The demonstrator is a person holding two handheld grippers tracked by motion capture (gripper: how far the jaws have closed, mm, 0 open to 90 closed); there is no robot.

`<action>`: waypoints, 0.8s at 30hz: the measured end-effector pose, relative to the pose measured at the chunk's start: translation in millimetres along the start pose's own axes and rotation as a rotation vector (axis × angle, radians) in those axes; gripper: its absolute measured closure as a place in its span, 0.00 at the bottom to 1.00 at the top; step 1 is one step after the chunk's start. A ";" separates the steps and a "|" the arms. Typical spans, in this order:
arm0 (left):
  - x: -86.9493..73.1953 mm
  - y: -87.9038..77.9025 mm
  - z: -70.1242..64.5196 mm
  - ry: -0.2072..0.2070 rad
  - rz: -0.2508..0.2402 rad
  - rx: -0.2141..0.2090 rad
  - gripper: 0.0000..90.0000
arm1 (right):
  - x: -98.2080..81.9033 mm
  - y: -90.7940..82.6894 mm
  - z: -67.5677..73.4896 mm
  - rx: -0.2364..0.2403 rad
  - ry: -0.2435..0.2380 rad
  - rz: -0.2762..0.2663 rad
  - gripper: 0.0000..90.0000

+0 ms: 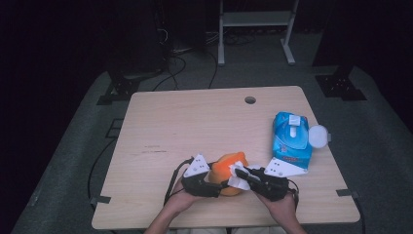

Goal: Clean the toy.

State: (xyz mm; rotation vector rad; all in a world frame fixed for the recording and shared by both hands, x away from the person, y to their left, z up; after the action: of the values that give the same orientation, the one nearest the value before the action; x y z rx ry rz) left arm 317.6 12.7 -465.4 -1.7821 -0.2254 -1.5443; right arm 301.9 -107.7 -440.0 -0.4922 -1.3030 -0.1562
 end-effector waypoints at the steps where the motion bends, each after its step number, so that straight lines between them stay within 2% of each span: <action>1: -0.1 0.3 -2.9 0.013 0.002 0.000 0.32 | 2.7 0.8 2.7 0.005 -0.017 0.006 0.90; 2: 0.1 0.7 -5.1 0.024 0.001 0.002 0.32 | 4.3 0.3 2.1 -0.008 -0.030 0.012 0.90; 4: 0.8 1.1 -7.1 0.020 -0.007 -0.005 0.29 | 3.7 -4.9 -7.1 -0.039 -0.012 0.007 0.89; 5: 0.8 1.1 -7.1 0.020 -0.007 -0.005 0.26 | 3.7 -4.9 -7.1 -0.039 -0.012 0.007 0.89; 7: 2.4 2.2 -4.7 0.000 -0.015 -0.004 0.22 | -4.8 -13.0 -23.9 -0.092 0.036 0.017 0.89; 8: 2.6 2.9 -5.0 -0.007 -0.013 -0.007 0.22 | -7.1 -15.0 -26.4 -0.098 0.052 0.016 0.89; 9: 1.8 4.1 -6.5 0.006 -0.007 -0.001 0.23 | -7.3 -15.4 -25.6 -0.092 0.058 0.015 0.90; 11: 1.1 4.7 -10.4 0.032 -0.001 -0.001 0.28 | -2.1 -10.5 -13.3 -0.064 0.035 0.017 0.90; 12: 0.7 4.6 -12.3 0.050 0.004 -0.005 0.30 | 0.9 -6.9 -4.6 -0.036 0.019 0.015 0.90; 13: -0.9 4.8 -18.5 0.086 0.006 -0.018 0.32 | 5.8 -1.7 7.7 0.002 -0.016 0.018 0.90; 14: -1.5 5.2 -22.2 0.107 0.005 -0.027 0.32 | 7.9 -0.8 10.0 0.003 -0.031 0.022 0.90; 16: -1.9 5.5 -29.1 0.158 0.005 -0.038 0.33 | 11.6 -3.4 5.6 -0.018 -0.039 0.020 0.89; 18: -1.1 5.3 -32.5 0.180 -0.007 -0.043 0.32 | 9.6 -10.1 -7.7 -0.054 -0.011 0.019 0.89; 20: 2.2 4.3 -30.1 0.149 -0.032 -0.041 0.28 | 1.8 -18.6 -26.0 -0.091 0.045 0.023 0.89; 21: 4.0 5.2 -26.3 0.110 -0.029 -0.029 0.25 | -2.5 -21.8 -31.9 -0.087 0.081 0.021 0.89; 22: 3.0 6.9 -23.9 0.096 -0.009 -0.019 0.20 | -5.5 -24.2 -34.1 -0.087 0.105 0.023 0.89; 24: -1.8 9.3 -24.2 0.086 0.007 -0.039 0.16 | -3.5 -24.8 -29.3 -0.075 0.096 0.031 0.90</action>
State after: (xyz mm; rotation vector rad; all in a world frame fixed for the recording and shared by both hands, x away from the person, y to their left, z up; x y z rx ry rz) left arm 303.8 -8.4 -471.3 -1.7401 -0.1487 -1.6261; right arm 317.4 -142.9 -442.1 -0.5622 -1.1985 -0.2007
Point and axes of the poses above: each handheld gripper's, and its own axes: y roughly forward along the jaws, x roughly out of its top, z roughly to its left, the point moved 8 cm from there along y, roughly forward along the jaws, and after that the axes turned 12 degrees about x, right-handed, at the moved point
